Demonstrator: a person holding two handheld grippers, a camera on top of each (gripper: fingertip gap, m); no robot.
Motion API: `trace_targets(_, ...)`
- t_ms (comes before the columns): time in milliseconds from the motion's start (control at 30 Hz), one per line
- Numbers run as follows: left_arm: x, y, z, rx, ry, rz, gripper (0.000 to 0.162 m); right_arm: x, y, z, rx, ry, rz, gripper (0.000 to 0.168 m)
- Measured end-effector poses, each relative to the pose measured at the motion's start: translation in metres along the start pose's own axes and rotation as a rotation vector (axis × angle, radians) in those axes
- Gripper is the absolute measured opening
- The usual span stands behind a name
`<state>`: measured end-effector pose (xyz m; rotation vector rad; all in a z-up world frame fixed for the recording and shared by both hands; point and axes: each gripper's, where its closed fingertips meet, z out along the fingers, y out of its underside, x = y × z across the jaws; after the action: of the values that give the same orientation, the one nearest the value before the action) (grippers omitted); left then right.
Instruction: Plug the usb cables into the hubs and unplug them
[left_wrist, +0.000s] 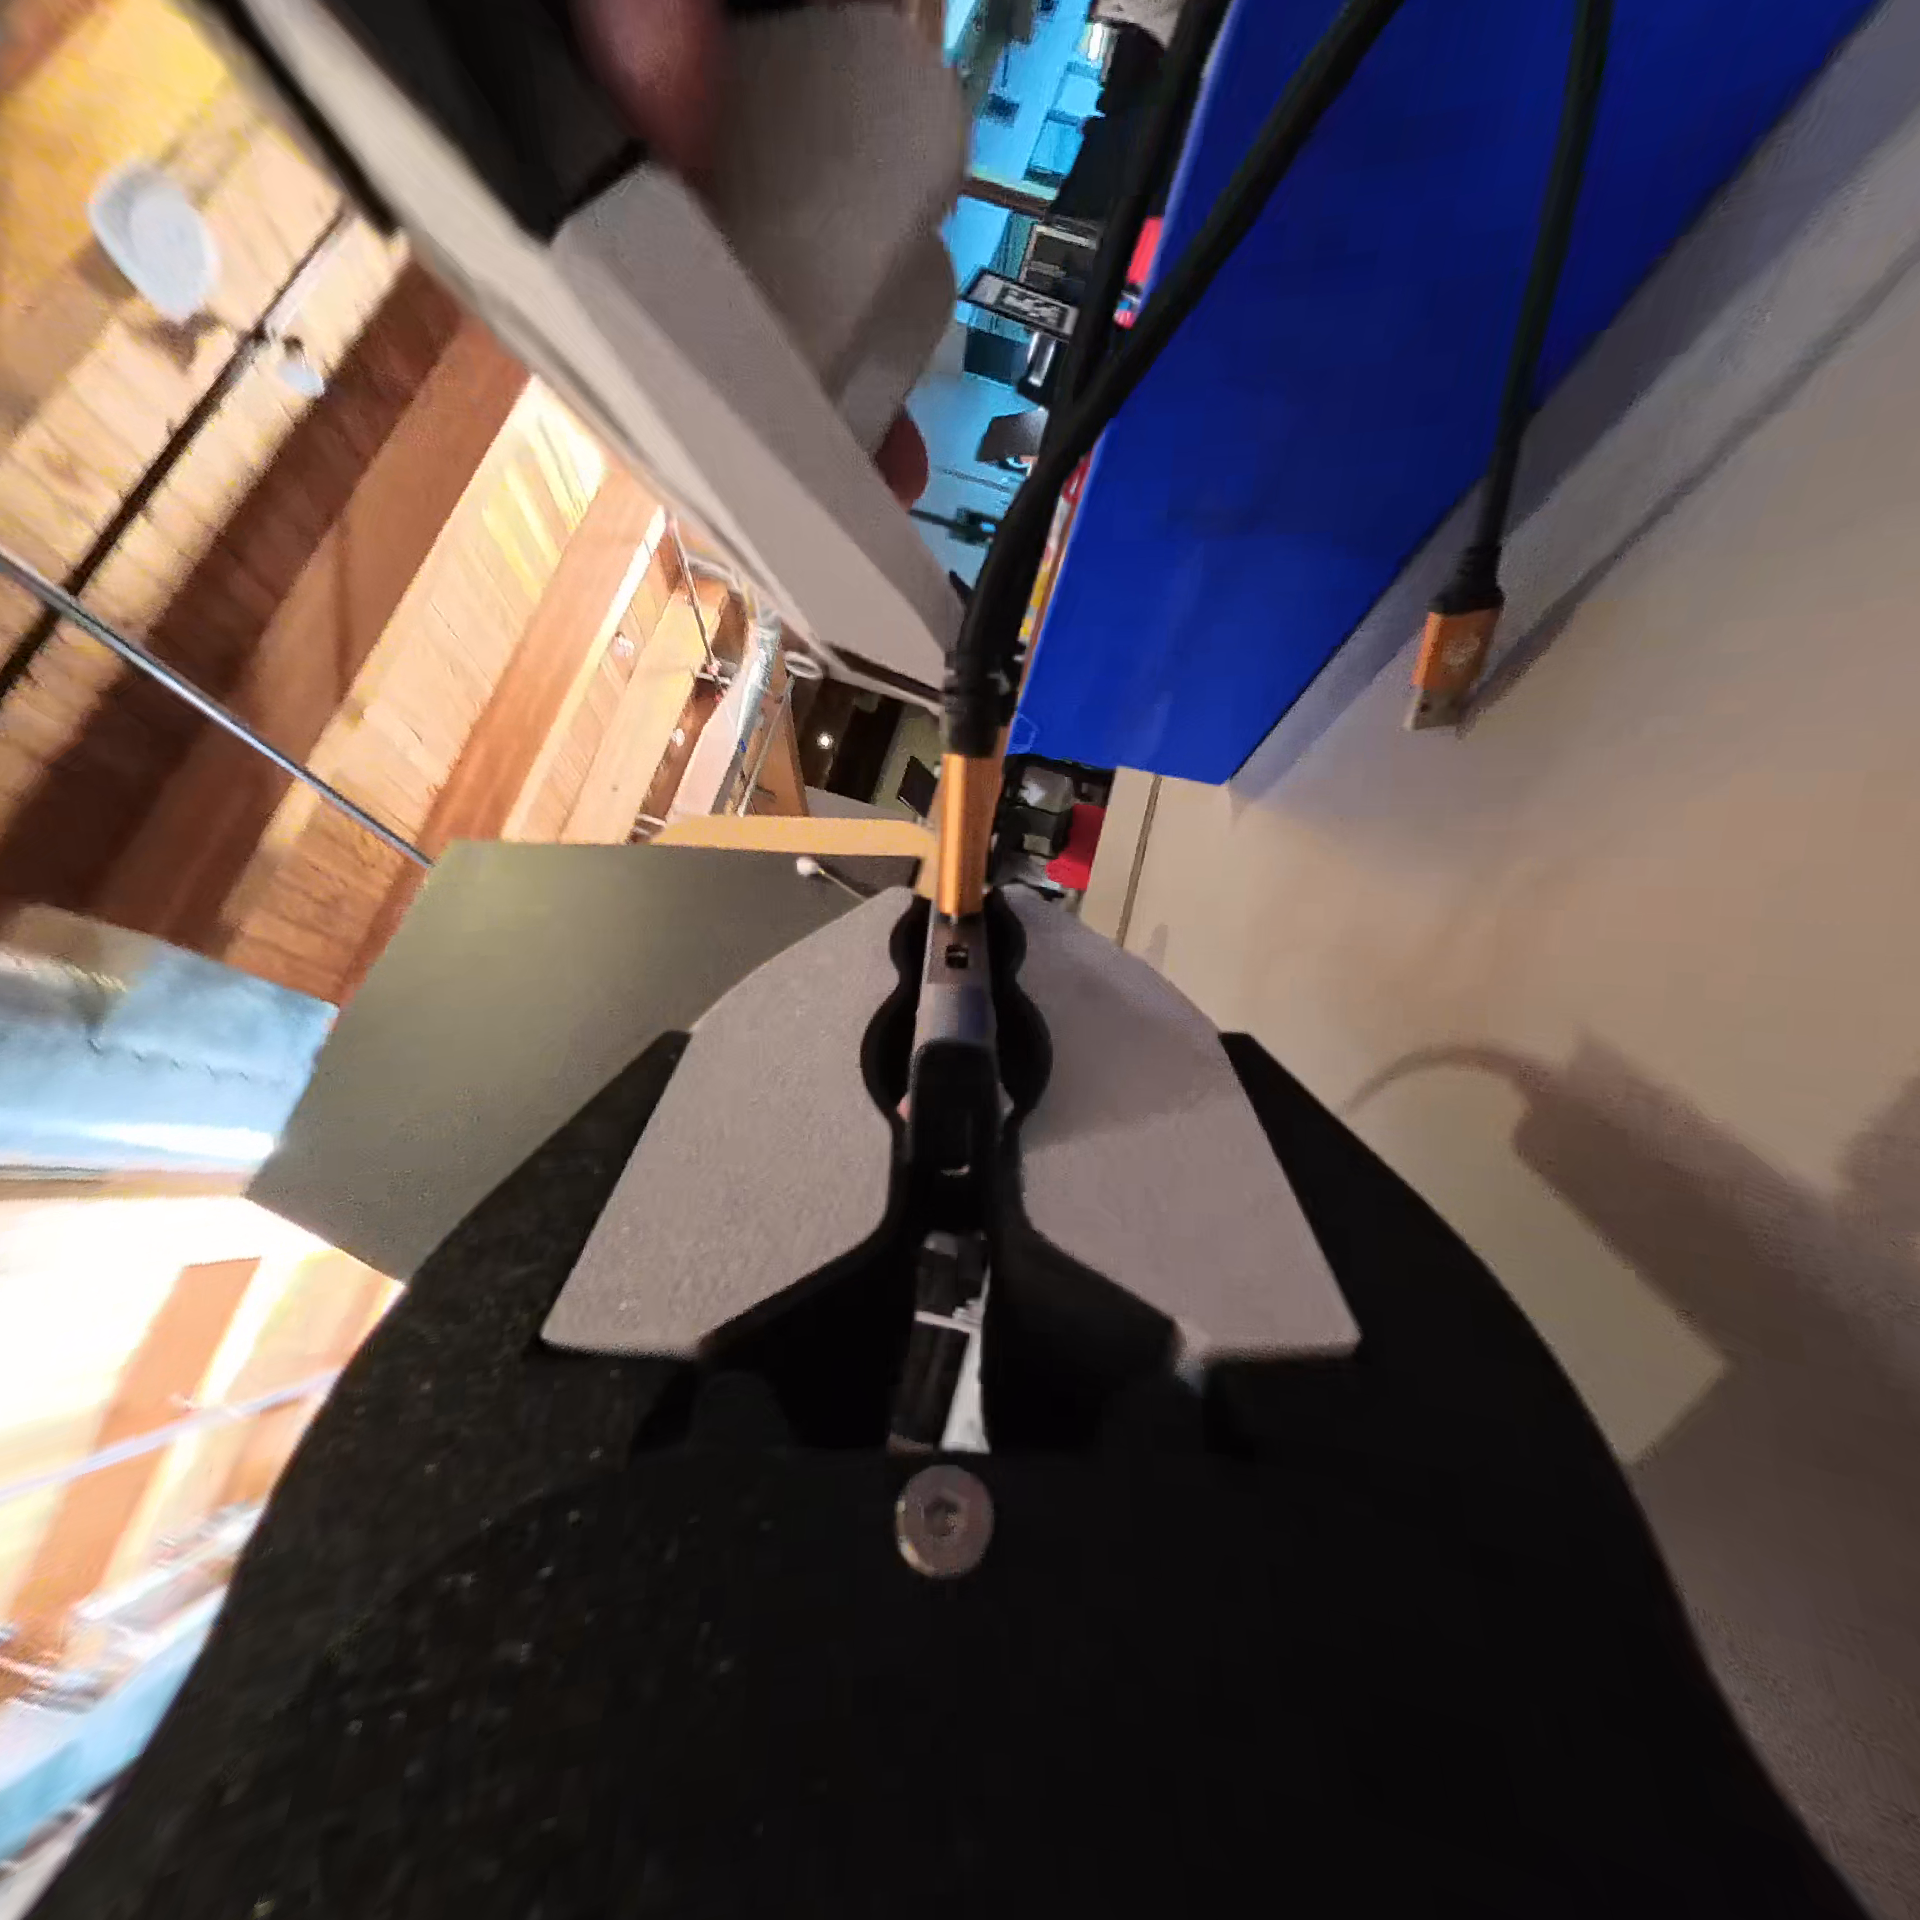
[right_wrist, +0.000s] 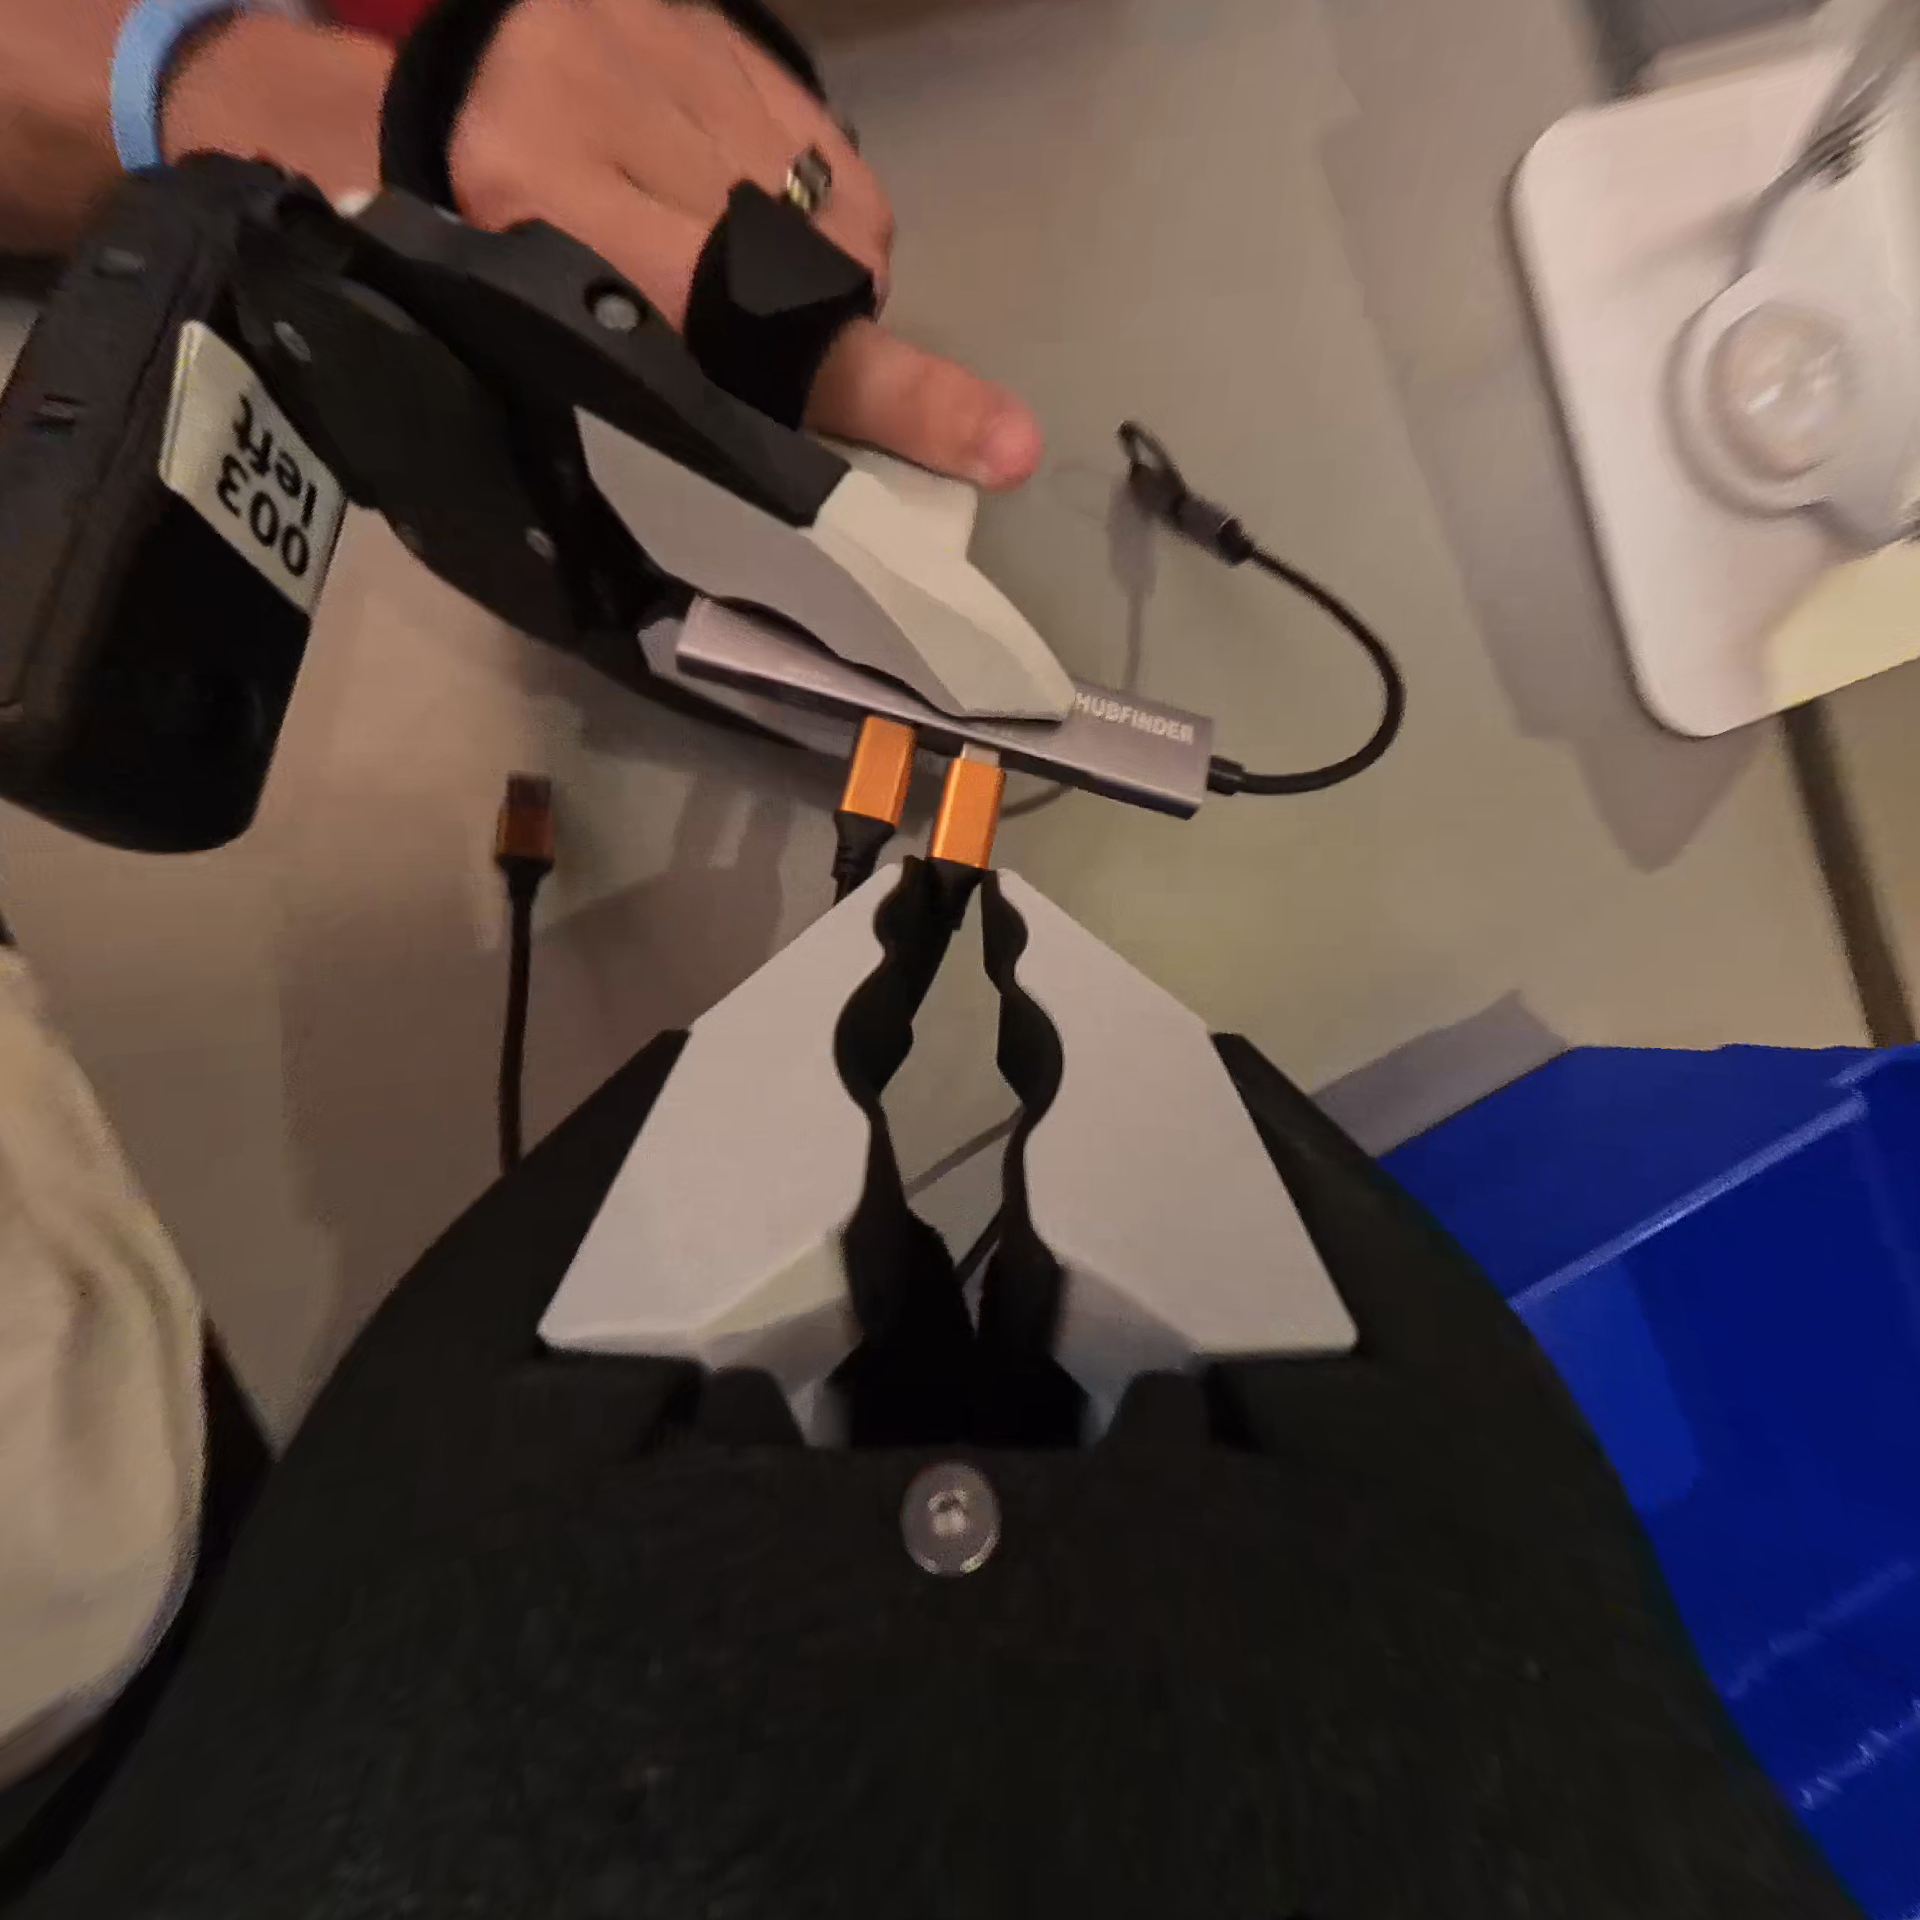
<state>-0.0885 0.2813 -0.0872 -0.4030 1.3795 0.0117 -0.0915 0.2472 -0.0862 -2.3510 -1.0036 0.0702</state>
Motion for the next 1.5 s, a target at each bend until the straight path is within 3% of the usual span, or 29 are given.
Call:
trace_targets(133,-0.008,0.001,-0.001,0.011,-0.016,-0.115,0.010,0.001,-0.009,-0.007,0.204,0.107,0.034,0.007)
trace_targets(300,-0.011,0.000,-0.001,0.000,-0.029,-0.169,0.010,0.004,-0.011,-0.017,0.340,0.176,0.103,0.009)
trace_targets(500,-0.022,0.013,-0.001,-0.020,-0.054,-0.305,0.010,-0.002,-0.019,-0.081,0.599,0.308,0.156,0.017)
trace_targets(667,-0.031,0.021,-0.002,-0.012,-0.074,-0.424,0.010,-0.048,0.035,-0.082,0.722,0.126,0.250,0.013)
trace_targets(800,-0.035,0.015,-0.005,0.027,-0.086,-0.473,0.010,-0.042,0.070,-0.048,0.631,0.173,0.336,0.011)
trace_targets(933,-0.031,0.003,-0.006,0.060,-0.070,-0.423,0.010,-0.009,0.046,-0.080,0.746,0.341,0.320,0.012)
trace_targets(1000,-0.028,-0.001,-0.007,0.067,-0.058,-0.420,0.010,0.000,0.035,-0.089,0.760,0.328,0.302,0.014)
trace_targets(1200,-0.026,-0.005,-0.007,0.066,-0.046,-0.420,0.010,-0.006,0.008,-0.053,0.635,0.294,0.183,0.017)
trace_targets(1500,-0.026,-0.015,-0.008,0.079,-0.063,-0.419,0.010,0.002,-0.026,-0.029,0.825,0.286,0.325,0.019)
